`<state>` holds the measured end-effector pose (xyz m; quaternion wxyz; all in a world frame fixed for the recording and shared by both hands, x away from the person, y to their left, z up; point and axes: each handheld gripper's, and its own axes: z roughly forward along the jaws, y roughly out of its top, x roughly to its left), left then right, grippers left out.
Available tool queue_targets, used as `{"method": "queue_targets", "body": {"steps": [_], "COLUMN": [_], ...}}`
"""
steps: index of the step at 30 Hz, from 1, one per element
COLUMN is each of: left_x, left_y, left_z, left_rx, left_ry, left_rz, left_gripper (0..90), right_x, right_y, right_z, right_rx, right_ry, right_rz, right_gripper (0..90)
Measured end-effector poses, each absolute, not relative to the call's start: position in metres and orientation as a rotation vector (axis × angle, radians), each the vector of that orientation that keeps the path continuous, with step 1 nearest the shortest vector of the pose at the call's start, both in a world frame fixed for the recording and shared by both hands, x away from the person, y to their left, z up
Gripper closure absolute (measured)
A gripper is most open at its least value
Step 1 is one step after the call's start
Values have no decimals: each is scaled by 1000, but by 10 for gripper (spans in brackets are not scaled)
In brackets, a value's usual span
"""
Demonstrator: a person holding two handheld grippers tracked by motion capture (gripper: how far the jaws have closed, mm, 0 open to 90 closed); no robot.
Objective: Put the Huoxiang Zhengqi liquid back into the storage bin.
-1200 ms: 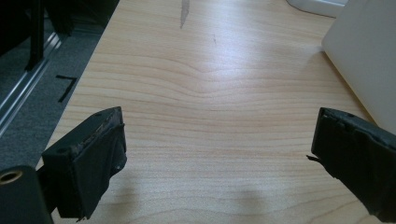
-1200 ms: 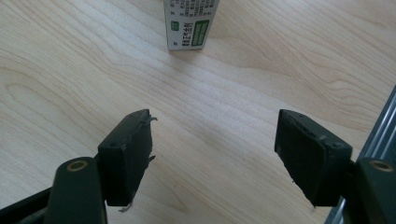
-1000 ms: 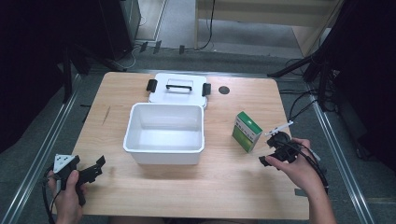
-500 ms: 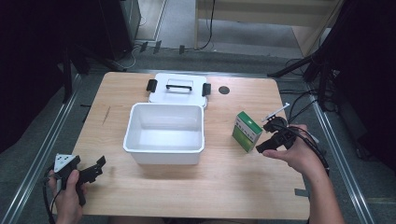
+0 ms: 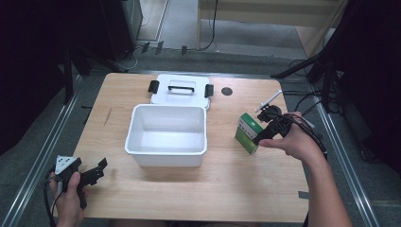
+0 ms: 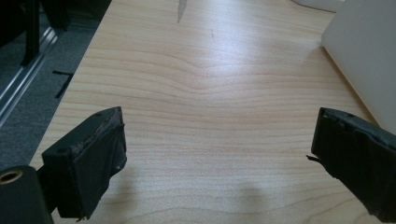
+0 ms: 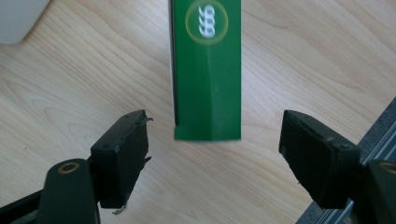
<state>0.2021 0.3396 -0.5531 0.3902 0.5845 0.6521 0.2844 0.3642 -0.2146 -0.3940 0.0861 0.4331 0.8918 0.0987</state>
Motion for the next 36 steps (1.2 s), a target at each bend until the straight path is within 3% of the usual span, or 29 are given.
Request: {"method": "queue_targets", "body": {"steps": [28, 32, 36], "left_x": [202, 203, 203], "left_y": [341, 341, 341], "left_z": [-553, -553, -553], "left_rx": [1483, 1479, 1480], "left_ry": [1662, 1663, 1666], "left_rz": [714, 711, 710], "left_gripper": [39, 39, 39], "right_x": [406, 408, 407], "right_y": [-182, -182, -182], "right_z": [-403, -402, -400], "right_rx": [1377, 1394, 1389], "right_ry": [2706, 2700, 2696], "right_rz": [230, 227, 214], "right_gripper": [475, 596, 642]}}
